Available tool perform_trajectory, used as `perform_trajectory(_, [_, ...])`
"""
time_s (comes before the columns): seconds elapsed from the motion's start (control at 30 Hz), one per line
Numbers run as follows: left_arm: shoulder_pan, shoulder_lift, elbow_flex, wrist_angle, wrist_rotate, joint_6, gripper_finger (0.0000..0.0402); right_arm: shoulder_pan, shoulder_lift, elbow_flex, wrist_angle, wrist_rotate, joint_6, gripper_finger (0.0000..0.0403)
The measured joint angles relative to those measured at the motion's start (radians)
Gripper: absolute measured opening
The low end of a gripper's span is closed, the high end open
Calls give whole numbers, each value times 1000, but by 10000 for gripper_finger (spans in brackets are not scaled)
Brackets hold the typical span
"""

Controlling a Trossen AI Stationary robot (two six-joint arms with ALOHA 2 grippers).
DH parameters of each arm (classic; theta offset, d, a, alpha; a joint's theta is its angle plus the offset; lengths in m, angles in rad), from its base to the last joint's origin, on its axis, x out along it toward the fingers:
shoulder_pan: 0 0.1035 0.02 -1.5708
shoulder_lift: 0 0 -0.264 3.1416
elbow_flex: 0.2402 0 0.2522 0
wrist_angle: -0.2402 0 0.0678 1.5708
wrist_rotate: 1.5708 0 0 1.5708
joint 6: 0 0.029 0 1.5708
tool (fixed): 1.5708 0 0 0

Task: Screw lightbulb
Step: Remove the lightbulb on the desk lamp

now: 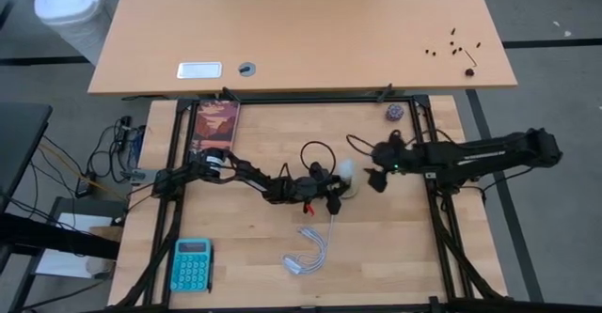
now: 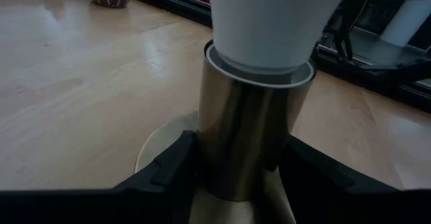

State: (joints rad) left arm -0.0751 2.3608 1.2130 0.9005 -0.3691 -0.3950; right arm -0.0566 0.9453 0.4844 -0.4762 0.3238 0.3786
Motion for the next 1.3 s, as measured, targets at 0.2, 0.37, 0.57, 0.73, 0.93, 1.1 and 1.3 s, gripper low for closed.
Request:
perform_trajectory(0.2, [-4,1,2,3,-2,-9,188,15,-106,6,-60,-95,51,307])
perform_trajectory(0.37, [-5,1,1,4,-4,-7,188,40,-83,8,137,-204,-31,307])
perform_trajectory(0.57, [-5,1,1,5,-8,-7,188,34,42,7,240,-241,-26,307])
perform_trajectory(0.73, [-5,1,2,4,-10,-7,188,45,144,7,355,-247,19,307])
perform_trajectory(0.93, [-5,1,1,6,-11,-9,188,73,211,7,461,-220,38,307])
perform_trajectory(1.1, [-6,1,1,6,-12,-17,188,83,212,7,461,-81,40,307])
perform_trajectory(1.3, [-5,1,3,5,-18,-45,188,84,126,9,282,-15,31,307])
